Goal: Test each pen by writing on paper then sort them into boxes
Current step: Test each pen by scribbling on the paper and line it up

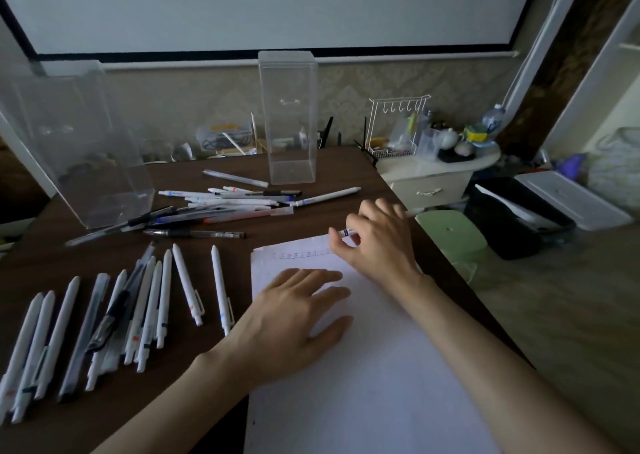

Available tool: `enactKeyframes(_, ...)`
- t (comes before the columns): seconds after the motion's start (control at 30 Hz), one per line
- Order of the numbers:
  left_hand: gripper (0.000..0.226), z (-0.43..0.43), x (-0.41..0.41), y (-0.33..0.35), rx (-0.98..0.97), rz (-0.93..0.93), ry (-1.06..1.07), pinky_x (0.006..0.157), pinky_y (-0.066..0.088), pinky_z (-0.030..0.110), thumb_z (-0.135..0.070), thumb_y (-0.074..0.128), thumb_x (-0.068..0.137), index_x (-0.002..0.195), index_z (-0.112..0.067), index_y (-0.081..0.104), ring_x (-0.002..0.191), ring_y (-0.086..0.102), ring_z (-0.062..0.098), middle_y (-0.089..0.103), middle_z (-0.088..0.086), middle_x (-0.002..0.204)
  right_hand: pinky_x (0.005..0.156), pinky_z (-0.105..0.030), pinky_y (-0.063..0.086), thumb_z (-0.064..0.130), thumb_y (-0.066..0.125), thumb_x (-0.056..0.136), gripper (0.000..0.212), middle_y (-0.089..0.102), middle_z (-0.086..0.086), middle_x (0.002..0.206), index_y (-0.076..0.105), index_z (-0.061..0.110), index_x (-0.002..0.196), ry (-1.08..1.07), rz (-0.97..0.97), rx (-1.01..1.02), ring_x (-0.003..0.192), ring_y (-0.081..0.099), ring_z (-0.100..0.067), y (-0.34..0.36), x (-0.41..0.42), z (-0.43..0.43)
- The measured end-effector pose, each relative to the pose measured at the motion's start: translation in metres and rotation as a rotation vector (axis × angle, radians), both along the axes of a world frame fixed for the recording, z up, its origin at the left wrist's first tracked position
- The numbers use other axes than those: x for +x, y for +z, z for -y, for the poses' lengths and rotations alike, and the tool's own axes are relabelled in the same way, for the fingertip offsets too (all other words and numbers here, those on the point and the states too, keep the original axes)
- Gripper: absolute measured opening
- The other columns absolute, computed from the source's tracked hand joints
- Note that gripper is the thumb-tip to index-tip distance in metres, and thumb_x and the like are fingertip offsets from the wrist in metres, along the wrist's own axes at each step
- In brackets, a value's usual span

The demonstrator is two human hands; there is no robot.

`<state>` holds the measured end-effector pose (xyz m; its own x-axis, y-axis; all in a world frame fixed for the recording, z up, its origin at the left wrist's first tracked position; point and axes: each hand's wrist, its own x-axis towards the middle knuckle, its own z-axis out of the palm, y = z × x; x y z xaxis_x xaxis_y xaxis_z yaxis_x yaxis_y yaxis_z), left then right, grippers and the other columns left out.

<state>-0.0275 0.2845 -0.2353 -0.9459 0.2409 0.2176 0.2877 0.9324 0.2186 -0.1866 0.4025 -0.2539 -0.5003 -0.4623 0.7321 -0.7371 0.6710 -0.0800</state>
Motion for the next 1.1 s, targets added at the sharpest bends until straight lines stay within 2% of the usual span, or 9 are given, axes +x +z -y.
enactKeyframes(0.23, 0.068, -0.006, -0.016, -0.021, -0.014, 0.154, -0.013, 0.111, -0.008, 0.024, -0.068, 0.015, 0.085, 0.147, -0.040, 0.012, 0.143, -0.003, 0.007, 0.001, -0.009, 0.156, 0.066, -0.033, 0.036, 0.063, 0.050, 0.084, 0.055, 0.053, -0.005, 0.073, 0.058, 0.011, 0.069, 0.098, 0.025, -0.125, 0.070, 0.051, -0.023, 0.006, -0.008, -0.007)
enactKeyframes(0.37, 0.068, -0.006, -0.015, -0.020, -0.007, 0.142, 0.038, 0.111, -0.006, 0.024, -0.067, 0.017, 0.086, 0.147, -0.039, 0.013, 0.143, -0.001, 0.007, 0.003, -0.009, 0.157, 0.075, -0.026, 0.046, 0.024, 0.052, 0.091, 0.032, 0.056, -0.012, 0.094, 0.062, -0.003, 0.106, 0.246, 0.151, -0.350, 0.082, 0.055, -0.018, 0.017, -0.008, -0.013)
enactKeyframes(0.5, 0.067, -0.007, -0.016, -0.022, -0.007, 0.142, 0.054, 0.114, 0.002, 0.028, -0.068, 0.017, 0.086, 0.147, -0.038, 0.016, 0.143, 0.004, 0.010, 0.009, -0.007, 0.157, 0.071, -0.019, 0.043, 0.035, 0.034, 0.087, 0.044, 0.059, 0.005, 0.079, 0.064, 0.004, 0.091, 0.210, 0.556, -0.645, 0.074, 0.056, -0.004, 0.022, 0.001, -0.015)
enactKeyframes(0.6, 0.068, -0.008, -0.017, -0.020, -0.003, 0.131, 0.066, 0.113, 0.009, 0.030, -0.068, 0.015, 0.085, 0.145, -0.037, 0.023, 0.141, 0.012, 0.013, 0.017, -0.007, 0.155, 0.051, -0.015, 0.042, 0.043, 0.043, 0.096, 0.050, 0.065, -0.008, 0.063, 0.065, 0.002, 0.081, 0.184, 0.970, -0.735, 0.051, 0.057, -0.005, 0.022, 0.004, -0.010)
enactKeyframes(0.67, 0.067, -0.010, -0.019, -0.018, -0.008, 0.112, 0.084, 0.110, 0.018, 0.032, -0.066, 0.017, 0.085, 0.142, -0.035, 0.031, 0.137, 0.023, 0.016, 0.026, -0.005, 0.151, 0.050, -0.019, 0.046, 0.036, 0.056, 0.092, 0.034, 0.067, -0.007, 0.065, 0.066, 0.006, 0.080, 0.217, 1.079, -0.648, 0.052, 0.058, -0.007, 0.021, 0.006, -0.006)
enactKeyframes(0.73, 0.063, -0.011, -0.021, -0.018, -0.021, 0.089, 0.102, 0.103, 0.028, 0.035, -0.065, 0.021, 0.086, 0.136, -0.032, 0.040, 0.126, 0.036, 0.019, 0.039, -0.002, 0.142, 0.051, -0.021, 0.046, 0.022, 0.068, 0.085, 0.017, 0.061, 0.000, 0.062, 0.061, 0.010, 0.075, 0.240, 1.082, -0.514, 0.052, 0.054, -0.005, 0.017, 0.007, -0.005)
enactKeyframes(0.87, 0.059, -0.011, -0.026, -0.025, -0.005, 0.028, 0.107, 0.096, 0.035, 0.036, -0.062, 0.027, 0.089, 0.131, -0.028, 0.048, 0.114, 0.044, 0.021, 0.049, 0.001, 0.128, 0.049, -0.022, 0.033, 0.008, 0.065, 0.081, 0.025, 0.047, -0.001, 0.056, 0.046, 0.015, 0.066, 0.192, 1.035, -0.467, 0.048, 0.038, -0.006, 0.010, -0.001, -0.003)
enactKeyframes(1.03, 0.068, -0.012, -0.026, -0.030, 0.007, 0.100, 0.089, 0.113, 0.002, 0.038, -0.066, 0.009, 0.085, 0.147, -0.037, 0.016, 0.144, 0.003, 0.018, 0.007, -0.003, 0.157, 0.043, -0.014, 0.029, -0.003, 0.056, 0.076, 0.029, 0.036, -0.009, 0.050, 0.035, 0.008, 0.060, 0.140, 0.931, -0.516, 0.038, 0.037, -0.003, 0.007, -0.002, 0.003)
enactKeyframes(1.1, 0.068, -0.012, -0.026, -0.030, 0.009, 0.089, 0.086, 0.113, 0.005, 0.039, -0.065, 0.011, 0.087, 0.147, -0.036, 0.018, 0.144, 0.007, 0.020, 0.011, -0.001, 0.156, 0.045, -0.015, 0.031, -0.003, 0.056, 0.078, 0.026, 0.041, -0.011, 0.048, 0.037, 0.005, 0.061, 0.157, 0.915, -0.492, 0.038, 0.042, -0.001, 0.005, -0.002, 0.003)
